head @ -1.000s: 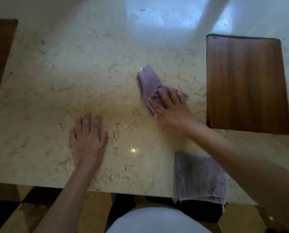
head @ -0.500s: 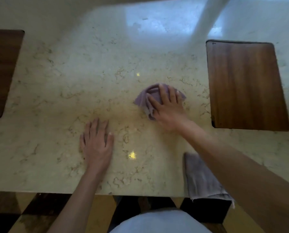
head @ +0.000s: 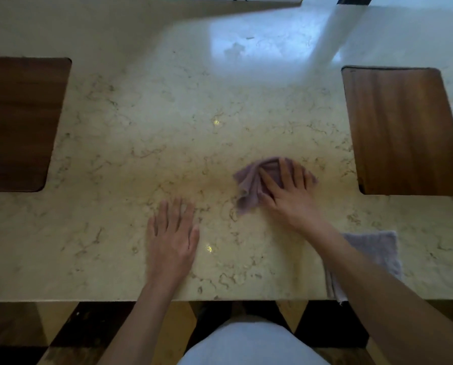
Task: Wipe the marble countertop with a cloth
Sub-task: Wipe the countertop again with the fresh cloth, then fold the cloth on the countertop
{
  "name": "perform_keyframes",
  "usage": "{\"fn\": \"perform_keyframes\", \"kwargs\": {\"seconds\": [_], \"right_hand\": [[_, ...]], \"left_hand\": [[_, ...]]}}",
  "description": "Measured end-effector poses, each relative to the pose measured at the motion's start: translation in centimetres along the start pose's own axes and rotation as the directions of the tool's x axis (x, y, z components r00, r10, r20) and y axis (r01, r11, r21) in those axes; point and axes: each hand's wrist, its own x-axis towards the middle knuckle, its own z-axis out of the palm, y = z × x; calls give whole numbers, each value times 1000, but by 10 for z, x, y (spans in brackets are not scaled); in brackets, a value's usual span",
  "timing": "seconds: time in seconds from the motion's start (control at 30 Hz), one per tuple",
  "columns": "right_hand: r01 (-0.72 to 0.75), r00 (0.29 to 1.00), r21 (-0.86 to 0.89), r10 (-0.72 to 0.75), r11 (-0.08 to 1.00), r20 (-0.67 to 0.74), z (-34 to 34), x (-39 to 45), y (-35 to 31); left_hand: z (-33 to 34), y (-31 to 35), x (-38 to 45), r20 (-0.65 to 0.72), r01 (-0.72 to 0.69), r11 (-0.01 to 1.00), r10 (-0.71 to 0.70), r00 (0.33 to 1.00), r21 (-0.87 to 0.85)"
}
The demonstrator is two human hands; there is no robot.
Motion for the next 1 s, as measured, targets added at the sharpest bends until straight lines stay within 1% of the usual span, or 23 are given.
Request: {"fn": "perform_keyframes", "kwargs": {"seconds": [0.03, 0.07, 0.17, 0.2, 0.3, 0.4, 0.43, 0.47, 0.5, 0.53, 0.57, 0.6, 0.63, 0.67, 0.7, 0.73, 0.77, 0.8, 0.87, 0.93, 1.0], "right_hand": [[-45, 999, 21, 46, 999, -18, 2, 6, -16], [-42, 998, 33, 43, 999, -50, 7, 5, -33], [90, 990, 5, -89, 996, -105, 32, -42, -75], [111, 987, 4, -110, 994, -118, 41, -66, -82], [59, 990, 25, -55, 998, -131, 56, -124, -92], [1, 996, 37, 2, 999, -91, 56, -140, -98], [-3, 997, 63, 8, 998, -79, 49, -139, -99], [-5, 998, 111, 13, 994, -68, 41, -137, -99], [-16, 998, 223, 30, 975, -62, 31, -135, -97], [-30, 996, 370, 59, 928, -67, 22, -131, -93], [-51, 990, 516, 112, 855, -87, 11, -128, -88], [-66, 972, 614, 188, 787, -137, 2, -124, -81], [-89, 947, 655, 268, 750, -177, -6, -118, -73], [-116, 930, 669, 316, 734, -186, -12, -111, -67], [-142, 930, 660, 328, 738, -167, -16, -103, -63], [-155, 941, 638, 310, 754, -137, -18, -94, -61], [-159, 954, 601, 278, 784, -110, -18, -86, -60], [-154, 965, 567, 247, 809, -91, -18, -79, -60], [-129, 980, 492, 188, 861, -71, -17, -69, -62], [-116, 988, 404, 148, 908, -49, -16, -64, -66], [-121, 990, 365, 139, 923, -24, -16, -63, -68]], "left_hand": [[1, 0, 0, -6, 1, 1000, -1, 1000, 6], [0, 1, 0, -6, 6, 1000, -6, 1000, 3], [0, 2, 4, 4, 7, 1000, -7, 1000, -1], [-1, 1, 5, 14, 5, 1000, -5, 1000, 4], [-2, 0, 5, 42, 10, 1000, -10, 999, 2], [-4, 0, 7, 60, 12, 999, -10, 998, -31], [-6, 1, 7, 48, 21, 998, -18, 999, -53], [-9, 4, 6, 8, 32, 995, -32, 999, -91], [-13, 7, 4, -34, 67, 983, -74, 997, -171], [-21, 13, 0, -49, 128, 947, -149, 988, -296], [-29, 20, -6, -18, 213, 875, -245, 969, -435], [-37, 28, -14, 30, 298, 783, -337, 941, -546], [-44, 36, -22, 104, 389, 672, -424, 900, -631], [-47, 43, -29, 215, 487, 519, -497, 841, -703], [-49, 51, -34, 359, 580, 312, -544, 759, -752], [-49, 58, -38, 489, 642, 112, -553, 675, -758], [-47, 64, -42, 573, 681, -6, -544, 613, -733], [-45, 71, -44, 601, 702, -20, -534, 594, -712], [-43, 83, -44, 597, 706, 15, -521, 609, -708], [-40, 92, -38, 576, 698, 28, -541, 612, -716], [-37, 98, -30, 561, 704, 20, -588, 582, -710]]}}
